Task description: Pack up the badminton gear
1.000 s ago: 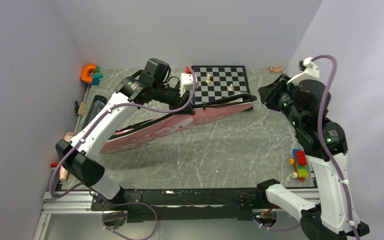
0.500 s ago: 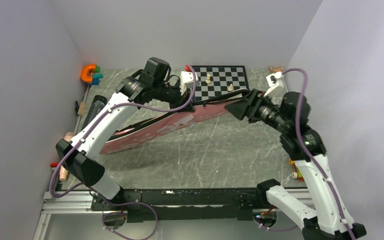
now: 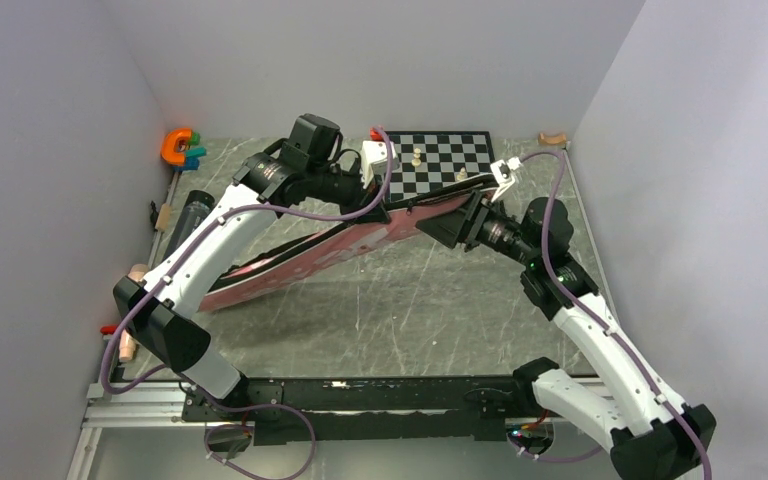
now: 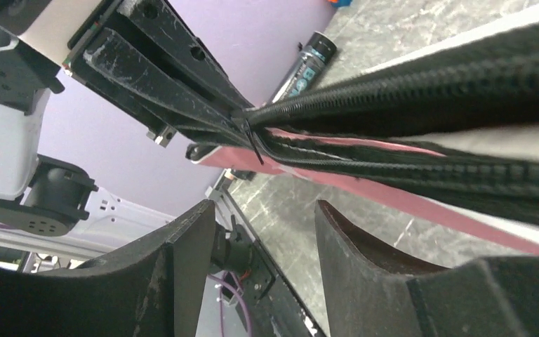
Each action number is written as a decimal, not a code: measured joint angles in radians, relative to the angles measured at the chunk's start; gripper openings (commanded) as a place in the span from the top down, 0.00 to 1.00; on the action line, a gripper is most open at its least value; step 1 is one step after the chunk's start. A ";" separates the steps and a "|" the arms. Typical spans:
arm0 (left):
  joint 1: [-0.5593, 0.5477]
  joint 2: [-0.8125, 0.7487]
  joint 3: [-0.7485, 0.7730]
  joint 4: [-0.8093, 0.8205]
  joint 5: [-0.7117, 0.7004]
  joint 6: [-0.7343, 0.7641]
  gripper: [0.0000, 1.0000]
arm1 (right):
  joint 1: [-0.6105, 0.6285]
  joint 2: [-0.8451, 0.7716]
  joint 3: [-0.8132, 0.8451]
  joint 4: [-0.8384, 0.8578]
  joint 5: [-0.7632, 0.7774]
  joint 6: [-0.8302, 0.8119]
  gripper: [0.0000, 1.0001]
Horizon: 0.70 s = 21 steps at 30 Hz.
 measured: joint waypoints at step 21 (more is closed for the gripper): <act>0.002 0.000 -0.001 0.023 0.030 -0.010 0.91 | 0.082 0.137 -0.035 0.354 0.042 0.066 0.75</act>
